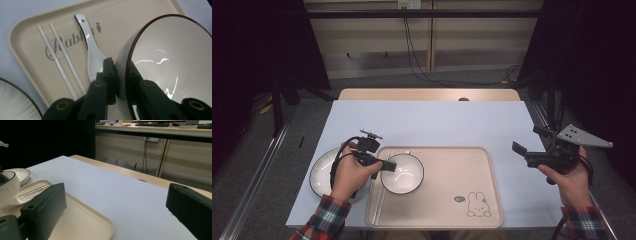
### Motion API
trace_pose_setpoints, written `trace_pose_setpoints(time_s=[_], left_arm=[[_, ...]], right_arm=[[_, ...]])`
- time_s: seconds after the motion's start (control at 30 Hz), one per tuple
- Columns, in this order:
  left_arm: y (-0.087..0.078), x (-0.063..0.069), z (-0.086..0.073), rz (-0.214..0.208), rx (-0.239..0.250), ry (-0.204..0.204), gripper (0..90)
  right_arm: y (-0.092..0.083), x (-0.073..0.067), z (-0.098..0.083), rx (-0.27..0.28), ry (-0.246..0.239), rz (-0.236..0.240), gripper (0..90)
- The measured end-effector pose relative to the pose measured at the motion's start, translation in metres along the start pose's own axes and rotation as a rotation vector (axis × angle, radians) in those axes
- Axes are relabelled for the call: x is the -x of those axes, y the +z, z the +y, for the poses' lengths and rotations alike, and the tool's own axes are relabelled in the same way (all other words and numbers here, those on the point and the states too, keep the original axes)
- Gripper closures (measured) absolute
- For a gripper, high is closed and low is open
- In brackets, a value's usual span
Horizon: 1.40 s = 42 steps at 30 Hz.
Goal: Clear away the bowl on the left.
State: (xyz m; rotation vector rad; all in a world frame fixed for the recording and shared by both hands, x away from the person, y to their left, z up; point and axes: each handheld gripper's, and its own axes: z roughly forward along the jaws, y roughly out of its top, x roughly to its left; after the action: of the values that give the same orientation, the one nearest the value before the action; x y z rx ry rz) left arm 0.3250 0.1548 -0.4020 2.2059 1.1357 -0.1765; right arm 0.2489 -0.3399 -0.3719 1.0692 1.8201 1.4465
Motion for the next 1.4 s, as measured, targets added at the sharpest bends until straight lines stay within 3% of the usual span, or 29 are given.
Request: trace_pose_setpoints(time_s=[0.4,0.43,0.47,0.77,1.33,1.4], left_arm=[[0.01,0.011,-0.007,-0.022,-0.04,0.031,82.8],[0.011,0.013,-0.007,-0.028,-0.036,0.019,82.8],[0.012,0.012,-0.007,-0.031,-0.05,0.039,82.8],[0.02,0.017,-0.011,-0.049,-0.057,0.03,82.8],[0.028,0.023,-0.016,-0.067,-0.095,0.067,82.7],[0.03,0.025,-0.017,-0.064,-0.089,0.052,82.7]], right_arm=[[0.001,-0.001,0.0,-0.002,0.003,-0.003,2.4],[0.001,-0.001,0.0,-0.001,0.003,-0.004,2.4],[0.001,-0.001,0.0,-0.002,0.002,-0.003,2.4],[0.001,-0.001,0.0,-0.001,0.002,-0.001,2.4],[0.0,-0.001,0.0,-0.003,0.002,-0.002,2.4],[0.0,0.0,0.0,-0.004,0.0,-0.002,2.4]])
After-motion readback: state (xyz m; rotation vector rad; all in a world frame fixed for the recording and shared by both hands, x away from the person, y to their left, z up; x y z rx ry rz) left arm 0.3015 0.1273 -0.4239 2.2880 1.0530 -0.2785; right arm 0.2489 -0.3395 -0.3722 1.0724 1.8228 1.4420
